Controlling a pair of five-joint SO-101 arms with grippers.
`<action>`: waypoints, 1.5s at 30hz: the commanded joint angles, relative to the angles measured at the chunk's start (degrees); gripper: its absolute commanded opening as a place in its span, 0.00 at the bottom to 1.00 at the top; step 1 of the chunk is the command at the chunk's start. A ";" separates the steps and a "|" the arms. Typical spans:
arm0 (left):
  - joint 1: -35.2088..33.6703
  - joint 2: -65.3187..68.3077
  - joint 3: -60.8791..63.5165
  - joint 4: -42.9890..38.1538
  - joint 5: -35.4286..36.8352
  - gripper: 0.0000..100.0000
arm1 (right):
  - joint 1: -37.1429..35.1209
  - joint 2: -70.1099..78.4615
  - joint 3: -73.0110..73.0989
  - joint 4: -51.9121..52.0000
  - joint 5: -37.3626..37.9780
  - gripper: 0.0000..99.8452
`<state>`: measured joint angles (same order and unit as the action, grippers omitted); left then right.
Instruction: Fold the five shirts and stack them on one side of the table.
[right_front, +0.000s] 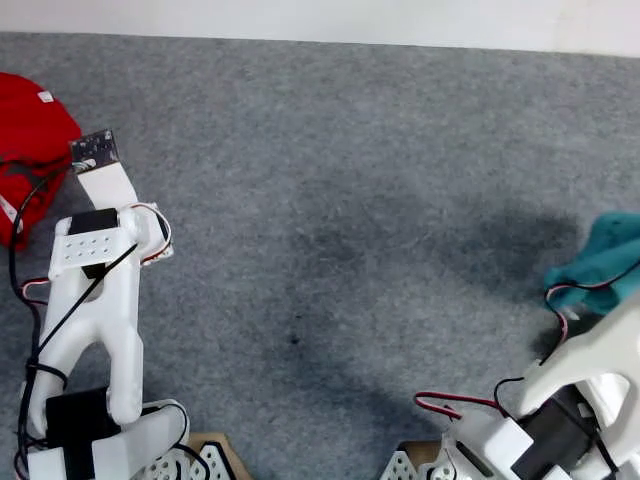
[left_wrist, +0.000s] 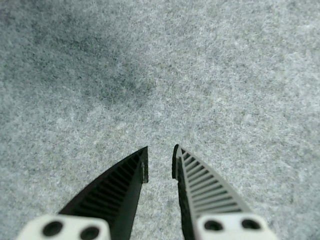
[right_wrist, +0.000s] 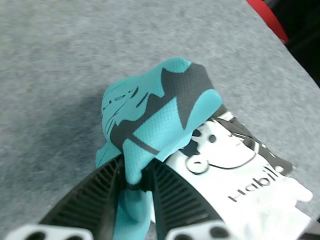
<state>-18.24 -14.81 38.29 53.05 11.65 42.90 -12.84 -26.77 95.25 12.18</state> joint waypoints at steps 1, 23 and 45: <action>1.10 -0.22 -0.31 -0.79 0.18 0.11 | 5.32 -2.86 -1.01 -1.45 2.55 0.01; 1.19 -0.22 -0.31 -0.79 0.18 0.11 | 30.55 -1.36 5.93 -3.03 31.91 0.01; 1.71 -0.13 -0.22 -0.79 0.09 0.11 | 25.63 -2.15 15.78 -6.46 41.23 0.32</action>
<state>-17.80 -14.81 38.29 53.05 11.56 71.65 -13.10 -8.13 86.46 54.73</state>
